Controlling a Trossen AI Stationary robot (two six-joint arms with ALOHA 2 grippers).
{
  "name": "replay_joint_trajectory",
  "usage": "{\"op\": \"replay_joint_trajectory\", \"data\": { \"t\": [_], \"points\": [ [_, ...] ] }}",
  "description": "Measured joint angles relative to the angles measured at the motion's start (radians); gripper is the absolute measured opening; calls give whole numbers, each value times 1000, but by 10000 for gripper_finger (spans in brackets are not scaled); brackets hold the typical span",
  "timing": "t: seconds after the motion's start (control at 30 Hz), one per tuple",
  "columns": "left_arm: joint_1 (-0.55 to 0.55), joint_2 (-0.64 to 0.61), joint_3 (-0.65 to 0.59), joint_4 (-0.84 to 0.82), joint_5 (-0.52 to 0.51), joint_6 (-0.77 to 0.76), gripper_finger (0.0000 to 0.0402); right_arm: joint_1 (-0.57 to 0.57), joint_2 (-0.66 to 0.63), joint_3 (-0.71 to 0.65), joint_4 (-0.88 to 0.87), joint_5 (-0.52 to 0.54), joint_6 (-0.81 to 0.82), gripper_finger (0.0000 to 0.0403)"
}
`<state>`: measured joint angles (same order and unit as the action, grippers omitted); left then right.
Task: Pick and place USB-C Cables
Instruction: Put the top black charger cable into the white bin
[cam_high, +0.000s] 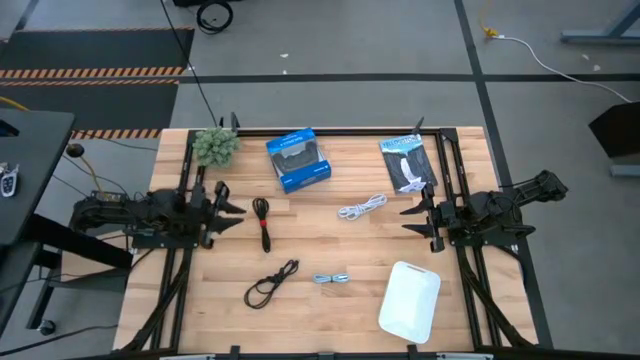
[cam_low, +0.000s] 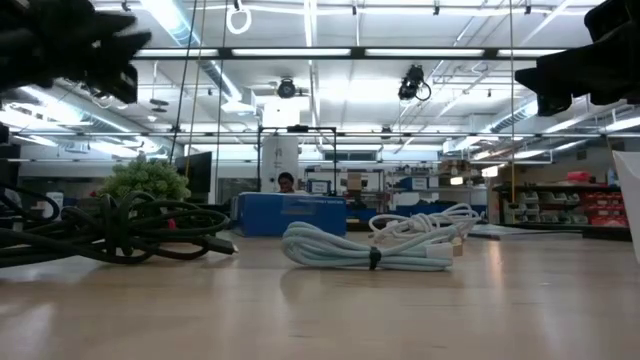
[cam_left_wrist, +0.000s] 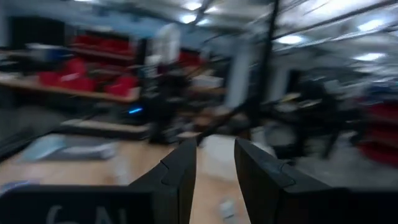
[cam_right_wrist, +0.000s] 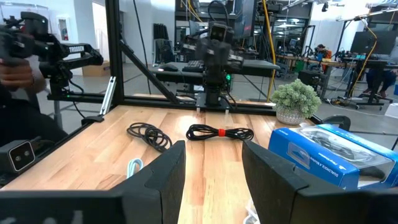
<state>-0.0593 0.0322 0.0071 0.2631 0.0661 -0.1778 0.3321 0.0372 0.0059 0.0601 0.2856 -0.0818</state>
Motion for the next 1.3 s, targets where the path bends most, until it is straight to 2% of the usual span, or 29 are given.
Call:
{"op": "replay_joint_trajectory", "data": {
  "t": [0.2,0.3,0.53,0.87,1.07,1.17,1.3],
  "points": [
    [-19,0,0,129,318,29,117,0,0,0,0,0,0,165],
    [-49,0,0,134,359,54,117,0,0,0,0,0,0,165],
    [-118,106,0,77,203,-9,117,0,0,0,0,0,0,165],
    [-142,440,166,-241,-25,-27,117,0,0,0,0,0,0,165],
    [-133,629,220,-263,-207,-66,117,0,0,0,0,0,0,165],
    [-101,725,259,-272,-237,-65,117,0,0,0,0,0,0,165],
    [-38,859,360,-409,-237,-64,117,0,0,0,0,0,0,165]
  ]
}}
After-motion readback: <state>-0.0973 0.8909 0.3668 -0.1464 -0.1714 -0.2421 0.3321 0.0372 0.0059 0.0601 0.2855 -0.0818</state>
